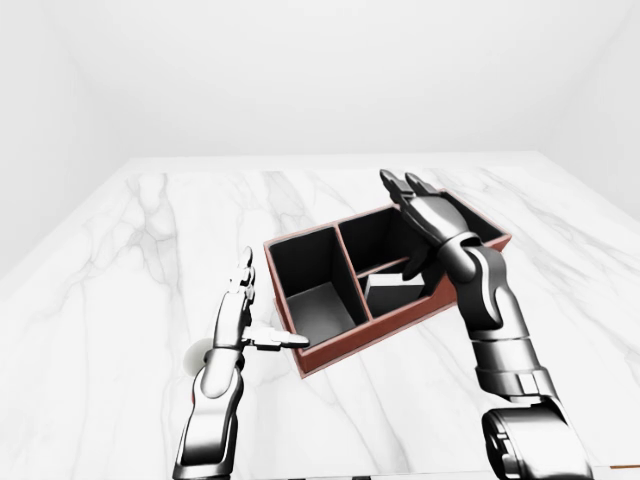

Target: Pick up the book and place it in the back compartment of the caddy.

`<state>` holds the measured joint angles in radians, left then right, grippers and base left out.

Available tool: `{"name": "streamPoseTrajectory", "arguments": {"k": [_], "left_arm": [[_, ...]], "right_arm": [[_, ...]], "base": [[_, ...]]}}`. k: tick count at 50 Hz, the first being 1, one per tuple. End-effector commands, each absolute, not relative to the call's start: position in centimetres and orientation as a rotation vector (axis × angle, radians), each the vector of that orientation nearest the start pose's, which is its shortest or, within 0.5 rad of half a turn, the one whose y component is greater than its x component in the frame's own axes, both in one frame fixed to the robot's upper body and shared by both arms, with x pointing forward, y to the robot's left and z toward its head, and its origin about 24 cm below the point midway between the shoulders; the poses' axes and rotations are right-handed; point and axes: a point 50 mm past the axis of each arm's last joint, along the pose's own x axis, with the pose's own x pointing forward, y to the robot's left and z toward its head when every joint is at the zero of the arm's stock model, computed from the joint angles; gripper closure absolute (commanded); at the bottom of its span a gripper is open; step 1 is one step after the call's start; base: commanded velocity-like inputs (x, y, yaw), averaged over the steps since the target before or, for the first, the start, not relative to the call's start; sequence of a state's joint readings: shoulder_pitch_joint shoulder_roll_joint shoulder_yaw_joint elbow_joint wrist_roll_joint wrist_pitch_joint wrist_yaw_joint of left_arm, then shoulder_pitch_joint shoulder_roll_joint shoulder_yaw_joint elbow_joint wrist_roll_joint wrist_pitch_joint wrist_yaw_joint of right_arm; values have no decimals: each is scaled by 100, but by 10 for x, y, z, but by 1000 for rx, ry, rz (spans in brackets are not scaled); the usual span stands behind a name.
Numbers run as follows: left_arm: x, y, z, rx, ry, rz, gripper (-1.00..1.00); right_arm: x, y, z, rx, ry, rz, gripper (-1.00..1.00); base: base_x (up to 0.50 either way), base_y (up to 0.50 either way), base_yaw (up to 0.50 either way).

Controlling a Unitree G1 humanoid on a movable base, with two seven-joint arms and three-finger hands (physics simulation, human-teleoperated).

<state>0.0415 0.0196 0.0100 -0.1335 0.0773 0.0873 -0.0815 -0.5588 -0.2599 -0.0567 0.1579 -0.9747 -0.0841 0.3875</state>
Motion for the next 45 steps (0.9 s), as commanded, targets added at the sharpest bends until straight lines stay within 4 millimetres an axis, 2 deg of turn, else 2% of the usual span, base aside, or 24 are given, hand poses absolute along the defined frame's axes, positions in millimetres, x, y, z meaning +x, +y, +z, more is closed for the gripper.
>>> {"name": "streamPoseTrajectory", "arguments": {"k": [1, 15, 26, 37, 45], "left_arm": [[245, 154, 55, 98, -7, -55, -100], [245, 154, 61, 91, -30, -53, -100], [243, 153, 64, 88, -42, -55, -100], [243, 153, 64, 88, -45, -56, -100], [241, 153, 74, 83, -88, -59, -100]], "right_arm": [[329, -163, 181, -1261, -259, 178, -100], [299, -171, 205, -1104, -312, 121, -100], [265, -176, 225, -1038, -451, 96, -100], [248, -175, 242, -1001, -571, 66, -100], [230, -174, 257, -958, -695, 38, -100]], "base": [[0, 0, 0], [0, 0, 0], [0, 0, 0], [0, 0, 0], [0, 0, 0]]}}
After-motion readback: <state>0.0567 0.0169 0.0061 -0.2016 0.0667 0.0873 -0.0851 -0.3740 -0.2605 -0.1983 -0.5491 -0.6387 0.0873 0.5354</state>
